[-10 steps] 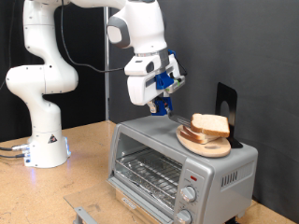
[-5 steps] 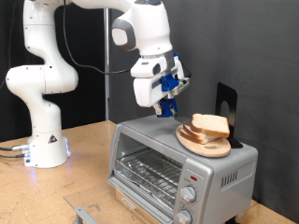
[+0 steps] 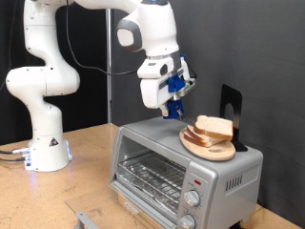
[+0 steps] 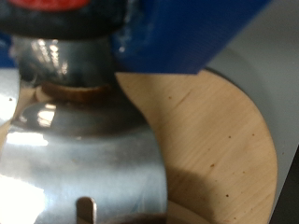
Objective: Make a piece of toast with the oven
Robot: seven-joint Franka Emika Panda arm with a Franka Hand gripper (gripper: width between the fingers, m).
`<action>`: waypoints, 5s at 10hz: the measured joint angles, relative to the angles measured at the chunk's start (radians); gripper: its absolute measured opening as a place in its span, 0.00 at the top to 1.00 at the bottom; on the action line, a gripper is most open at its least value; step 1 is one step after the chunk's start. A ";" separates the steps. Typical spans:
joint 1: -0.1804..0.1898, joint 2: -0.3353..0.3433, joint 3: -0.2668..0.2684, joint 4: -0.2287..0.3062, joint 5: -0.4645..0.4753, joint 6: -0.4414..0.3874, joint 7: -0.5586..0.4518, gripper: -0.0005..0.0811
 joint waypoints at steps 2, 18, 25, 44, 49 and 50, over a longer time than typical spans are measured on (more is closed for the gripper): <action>0.000 0.011 0.001 0.010 0.000 0.002 0.012 0.40; 0.003 -0.034 -0.011 -0.099 0.191 0.250 -0.218 0.40; 0.018 -0.154 -0.081 -0.178 0.350 0.154 -0.507 0.40; -0.080 -0.340 -0.473 -0.307 0.281 -0.223 -1.121 0.40; -0.093 -0.189 -0.475 -0.352 0.225 -0.001 -1.163 0.40; -0.093 -0.158 -0.476 -0.359 0.225 0.039 -1.193 0.40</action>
